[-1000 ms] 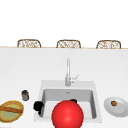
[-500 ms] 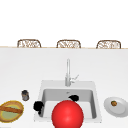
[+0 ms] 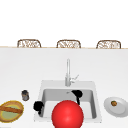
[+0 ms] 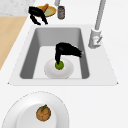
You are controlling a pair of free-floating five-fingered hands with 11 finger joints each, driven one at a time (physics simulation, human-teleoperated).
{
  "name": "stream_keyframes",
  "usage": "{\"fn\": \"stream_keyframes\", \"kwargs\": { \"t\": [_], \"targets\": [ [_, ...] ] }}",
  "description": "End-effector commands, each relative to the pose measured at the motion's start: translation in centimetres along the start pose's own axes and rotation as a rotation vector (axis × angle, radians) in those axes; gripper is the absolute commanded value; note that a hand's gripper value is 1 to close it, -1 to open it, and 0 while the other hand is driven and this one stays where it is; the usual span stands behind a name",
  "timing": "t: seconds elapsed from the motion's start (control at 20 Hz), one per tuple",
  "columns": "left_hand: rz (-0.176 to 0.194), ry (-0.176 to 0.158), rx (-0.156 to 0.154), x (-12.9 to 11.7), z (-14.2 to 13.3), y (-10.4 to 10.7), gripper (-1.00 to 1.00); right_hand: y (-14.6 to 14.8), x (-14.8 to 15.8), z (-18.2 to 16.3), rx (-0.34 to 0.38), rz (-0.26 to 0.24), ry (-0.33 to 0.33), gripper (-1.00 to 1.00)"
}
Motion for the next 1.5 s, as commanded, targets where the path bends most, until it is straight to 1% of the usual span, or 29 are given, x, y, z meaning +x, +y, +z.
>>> {"fn": "stream_keyframes", "kwargs": {
  "t": [0.0,0.15,0.5,0.55,0.6,0.65,0.75,0.85,0.9,1.0,1.05,1.1,1.45],
  "targets": [
    [0.0,0.0,0.0,0.0,0.0,0.0,0.0,-1.4,-1.6,0.8,-0.102,0.031,-0.042,-1.0],
    [0.0,0.0,0.0,0.0,0.0,0.0,0.0,-2.5,-2.5,1.3,-0.17,0.051,-0.052,-1.0],
    [0.0,0.0,0.0,0.0,0.0,0.0,0.0,-5.0,-4.4,2.2,-0.321,0.099,-0.05,-1.0],
    [0.0,0.0,0.0,0.0,0.0,0.0,0.0,-5.5,-4.6,1.9,-0.34,0.102,-0.05,-1.0],
    [0.0,0.0,0.0,0.0,0.0,0.0,0.0,-6.0,-4.8,1.3,-0.354,0.093,-0.049,-1.0],
    [0.0,0.0,0.0,0.0,0.0,0.0,0.0,-6.5,-4.9,0.5,-0.356,0.088,-0.042,-1.0],
    [0.0,0.0,0.0,0.0,0.0,0.0,0.0,-7.7,-5.0,-0.1,-0.392,0.102,-0.025,-1.0],
    [0.0,0.0,0.0,0.0,0.0,0.0,0.0,-8.6,-5.4,-1.0,-0.419,0.11,-0.024,-1.0],
    [0.0,0.0,0.0,0.0,0.0,0.0,0.0,-8.7,-5.6,-1.7,-0.422,0.111,-0.024,-1.0],
    [0.0,0.0,0.0,0.0,0.0,0.0,0.0,-9.2,-5.6,-3.5,-0.39,0.109,-0.019,-1.0],
    [0.0,0.0,0.0,0.0,0.0,0.0,0.0,-9.7,-5.9,-4.1,-0.391,0.106,-0.004,-1.0],
    [0.0,0.0,0.0,0.0,0.0,0.0,0.0,-9.8,-5.9,-4.9,-0.357,0.099,-0.02,-1.0],
    [0.0,0.0,0.0,0.0,0.0,0.0,0.0,-10.1,-7.0,-4.6,-0.346,0.091,-0.078,-1.0]
  ]
}}
